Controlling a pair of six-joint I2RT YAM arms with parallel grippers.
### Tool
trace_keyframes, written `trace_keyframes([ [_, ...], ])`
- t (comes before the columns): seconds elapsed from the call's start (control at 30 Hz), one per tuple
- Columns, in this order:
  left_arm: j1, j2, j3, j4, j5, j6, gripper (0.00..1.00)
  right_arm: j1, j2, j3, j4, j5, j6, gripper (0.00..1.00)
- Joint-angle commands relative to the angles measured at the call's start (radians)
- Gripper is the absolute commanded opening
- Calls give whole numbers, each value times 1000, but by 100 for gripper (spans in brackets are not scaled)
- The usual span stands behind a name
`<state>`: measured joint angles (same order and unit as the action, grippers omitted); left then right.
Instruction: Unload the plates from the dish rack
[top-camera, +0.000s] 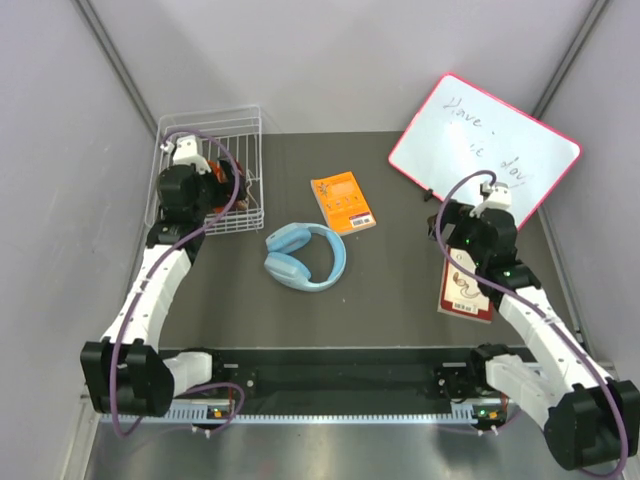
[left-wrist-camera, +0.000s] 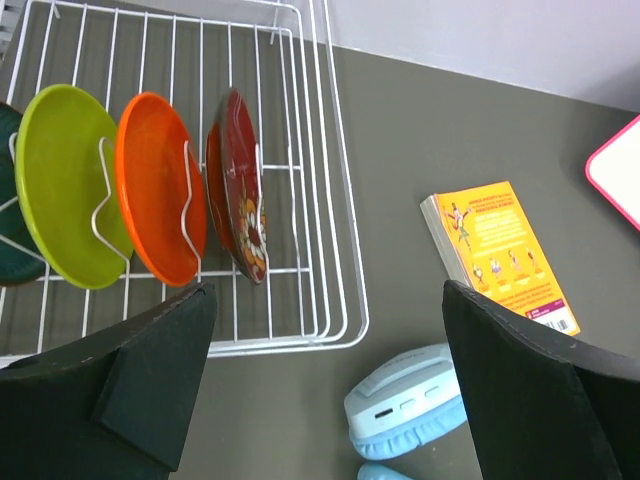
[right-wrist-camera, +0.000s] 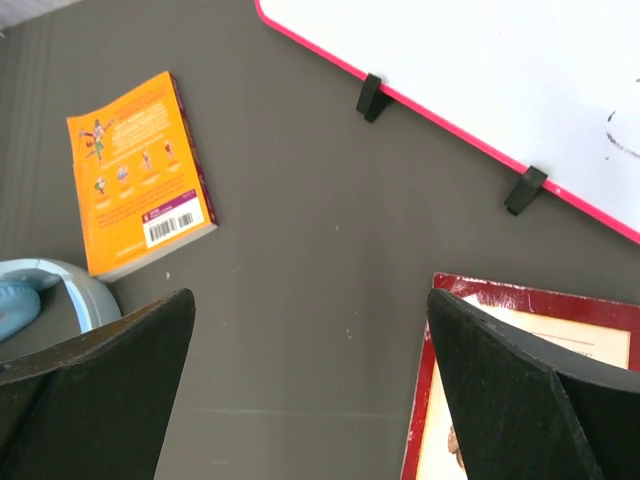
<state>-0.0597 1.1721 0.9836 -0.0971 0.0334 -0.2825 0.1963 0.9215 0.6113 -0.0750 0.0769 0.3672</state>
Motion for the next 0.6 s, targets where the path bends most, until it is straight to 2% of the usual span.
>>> trace_keyframes([
  [0.0, 1, 50, 64, 89, -6, -1, 99, 11, -53, 18, 61, -2, -37, 99],
  [0.03, 1, 64, 70, 89, -6, 3, 99, 11, -49, 18, 58, 0, -45, 99],
  [0.1, 1, 115, 79, 184, 9, 3, 91, 11, -21, 25, 55, -3, -68, 100],
  [0.17, 1, 181, 117, 197, 25, 17, 86, 11, 29, 57, 23, -9, -79, 100],
  [0.33, 1, 297, 173, 218, -56, 19, 85, 11, 97, 82, 4, -14, -86, 100],
  [0.57, 1, 346, 198, 247, -156, 57, 84, 11, 146, 62, 55, -12, -90, 100],
])
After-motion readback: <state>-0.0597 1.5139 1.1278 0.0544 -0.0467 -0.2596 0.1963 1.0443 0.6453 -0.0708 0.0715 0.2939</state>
